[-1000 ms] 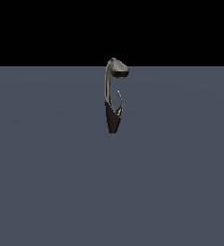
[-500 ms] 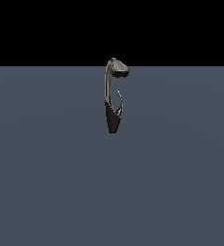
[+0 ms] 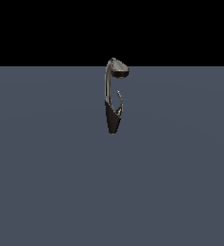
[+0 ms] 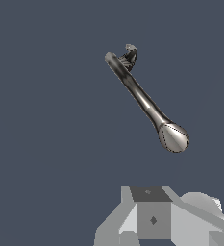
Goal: Turn on the faucet by rotating a designated handle.
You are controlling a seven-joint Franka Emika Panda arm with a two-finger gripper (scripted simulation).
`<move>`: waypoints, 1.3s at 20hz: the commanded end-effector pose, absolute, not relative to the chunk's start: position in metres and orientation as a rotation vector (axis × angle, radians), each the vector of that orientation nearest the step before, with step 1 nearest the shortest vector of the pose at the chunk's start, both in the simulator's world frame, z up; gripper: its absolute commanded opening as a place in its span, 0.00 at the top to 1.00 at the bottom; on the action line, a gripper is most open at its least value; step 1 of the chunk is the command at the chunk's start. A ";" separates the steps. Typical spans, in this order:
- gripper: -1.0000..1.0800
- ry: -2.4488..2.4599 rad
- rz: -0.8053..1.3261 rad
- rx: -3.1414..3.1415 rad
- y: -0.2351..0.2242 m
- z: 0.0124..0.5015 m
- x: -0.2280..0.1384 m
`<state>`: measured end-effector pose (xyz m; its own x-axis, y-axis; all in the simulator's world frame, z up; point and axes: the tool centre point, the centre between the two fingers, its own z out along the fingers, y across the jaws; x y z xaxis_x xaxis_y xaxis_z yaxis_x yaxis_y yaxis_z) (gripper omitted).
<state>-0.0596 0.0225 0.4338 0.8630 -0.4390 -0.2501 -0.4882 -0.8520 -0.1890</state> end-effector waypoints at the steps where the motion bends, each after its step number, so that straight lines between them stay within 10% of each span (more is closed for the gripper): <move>1: 1.00 0.777 0.323 -2.743 0.021 0.423 -0.042; 26: 1.00 1.413 0.673 -2.184 -0.011 0.259 0.102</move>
